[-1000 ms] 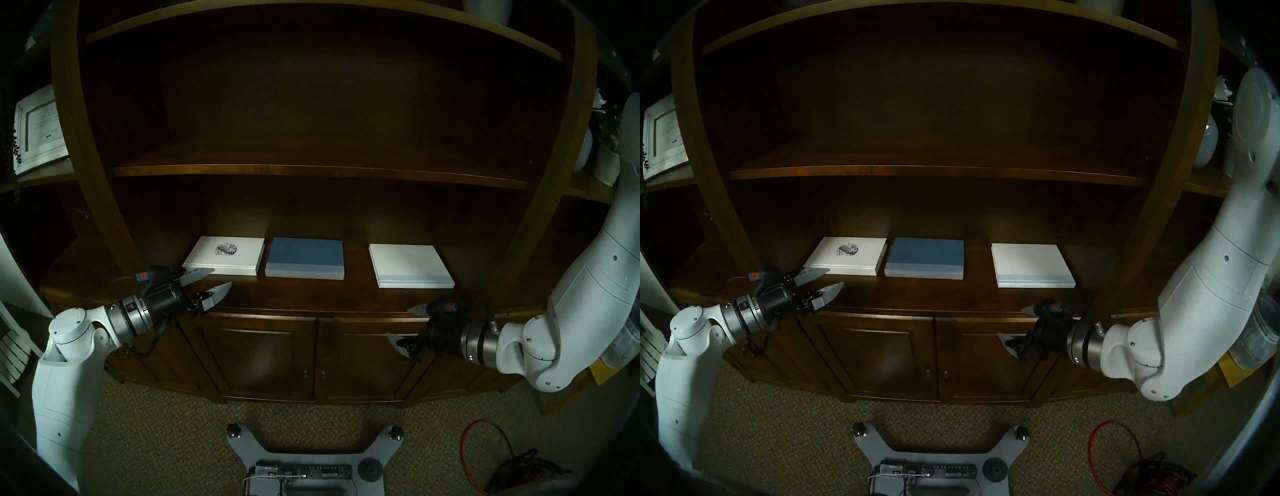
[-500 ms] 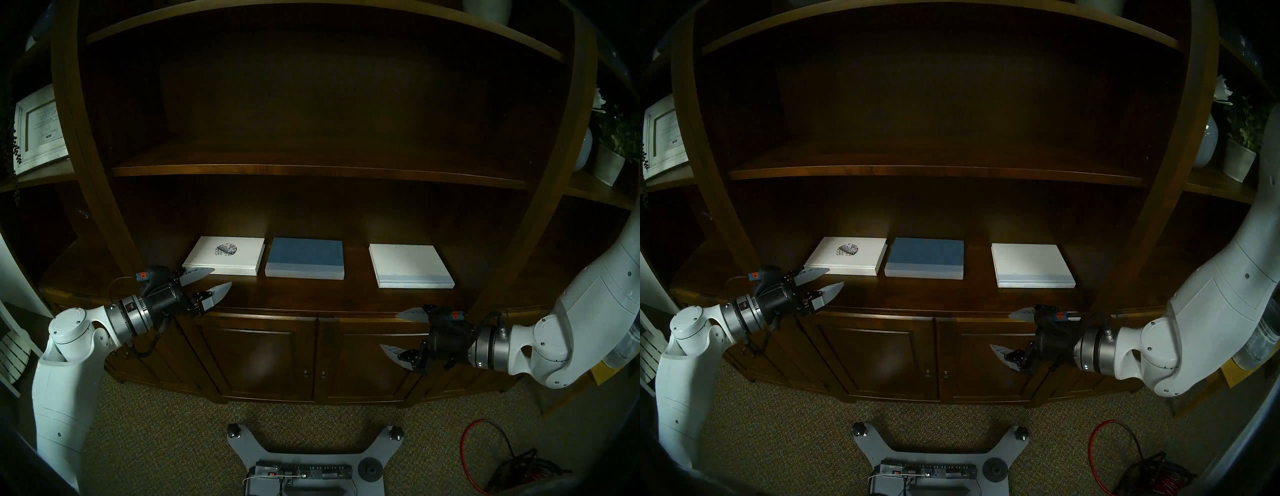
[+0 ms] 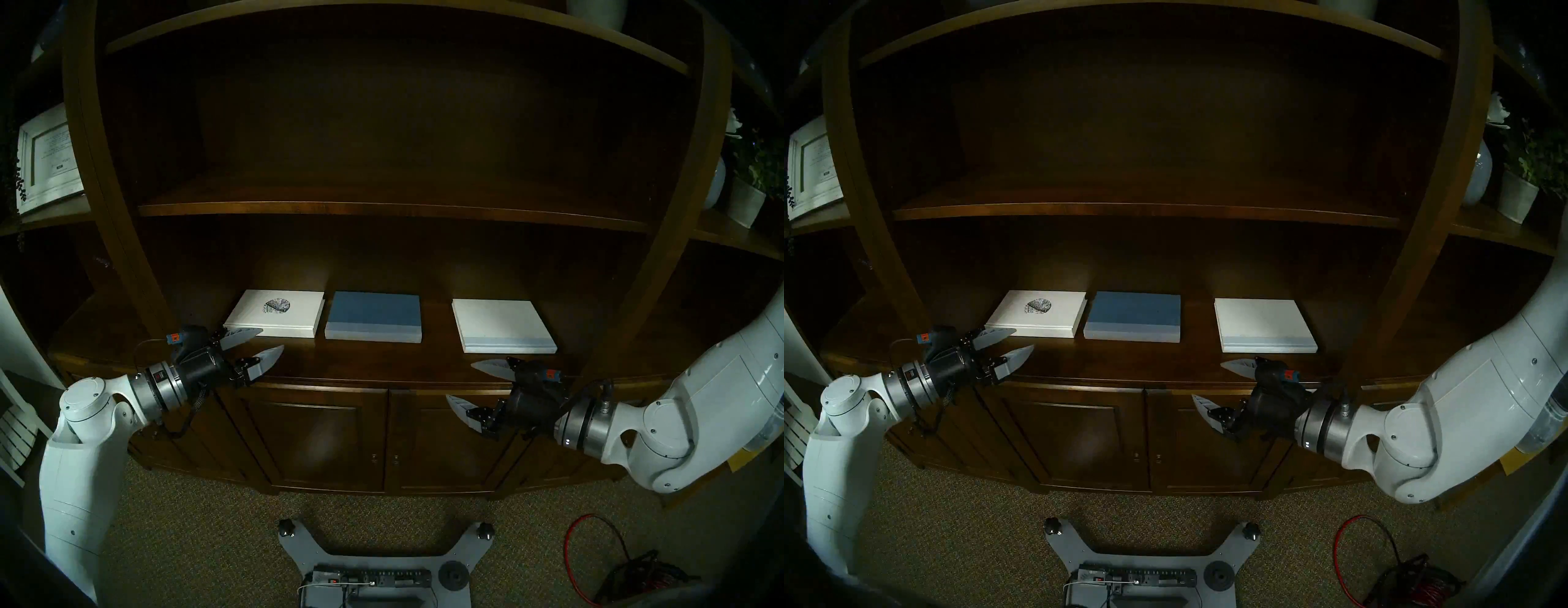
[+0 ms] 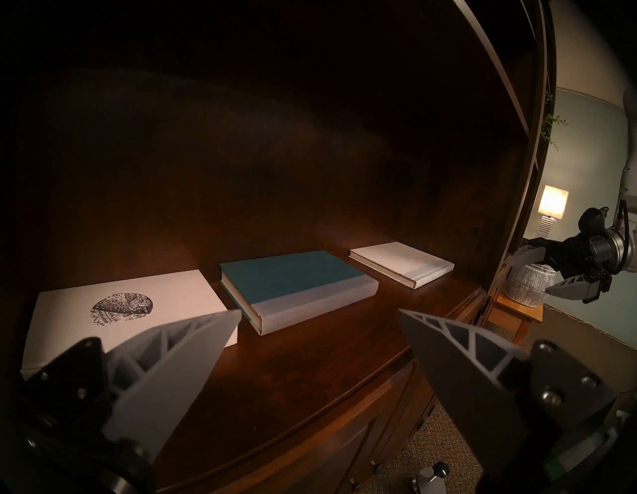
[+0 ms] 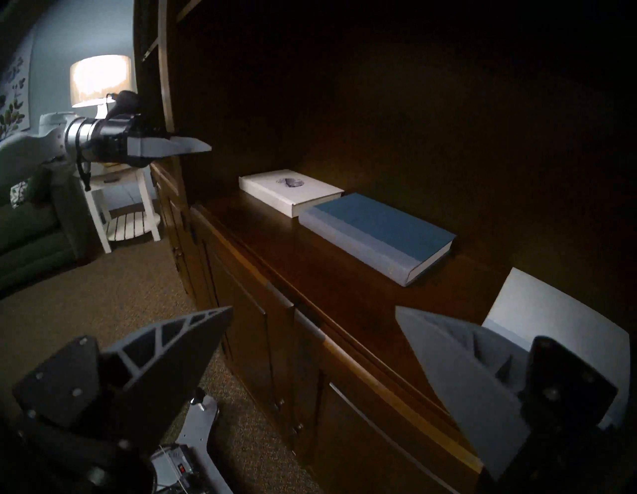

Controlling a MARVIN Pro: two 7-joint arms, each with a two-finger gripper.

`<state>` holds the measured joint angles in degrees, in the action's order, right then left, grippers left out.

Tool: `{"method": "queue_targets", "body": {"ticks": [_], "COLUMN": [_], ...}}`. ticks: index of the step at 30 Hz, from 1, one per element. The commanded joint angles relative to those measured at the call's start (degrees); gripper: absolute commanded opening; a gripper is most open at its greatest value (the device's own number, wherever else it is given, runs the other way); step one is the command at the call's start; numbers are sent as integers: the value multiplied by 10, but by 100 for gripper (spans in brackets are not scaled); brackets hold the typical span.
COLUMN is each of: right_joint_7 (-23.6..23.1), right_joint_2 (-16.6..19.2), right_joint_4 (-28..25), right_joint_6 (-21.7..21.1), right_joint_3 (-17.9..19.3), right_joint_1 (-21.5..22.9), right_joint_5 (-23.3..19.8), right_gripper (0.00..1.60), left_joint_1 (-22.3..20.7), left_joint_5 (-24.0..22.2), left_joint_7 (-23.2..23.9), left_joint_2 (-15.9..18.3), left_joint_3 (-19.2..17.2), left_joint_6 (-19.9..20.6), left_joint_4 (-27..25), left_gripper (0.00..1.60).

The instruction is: Close the books and align them horizontally on the shelf

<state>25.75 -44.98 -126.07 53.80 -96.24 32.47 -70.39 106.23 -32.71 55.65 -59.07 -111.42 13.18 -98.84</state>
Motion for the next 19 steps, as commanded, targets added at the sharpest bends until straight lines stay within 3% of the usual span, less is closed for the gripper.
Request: {"method": "queue_targets", "body": {"ticks": [1,9,19], "right_joint_7": [57,128,154], "right_joint_2": [28,31,37], "right_joint_4": [-3,-5,-6], "right_joint_6": [-10,-18,-27], "right_joint_3": [37,50,58], "right_joint_1": [-21,-41,-50], "right_joint_5": [42,99,125], "right_gripper": [160,160,160], "left_joint_1": [-12,-12,-12], "left_joint_5": [-8,-8,-8], "left_joint_7": [-2,-2,-2], "left_joint_2": [-1,-2,-2], "left_joint_3": [-7,-7,-7], "left_joint_6": [-2,-2,-2], "left_joint_4": [-13,-13,-13], "left_gripper": [160,160,160]}}
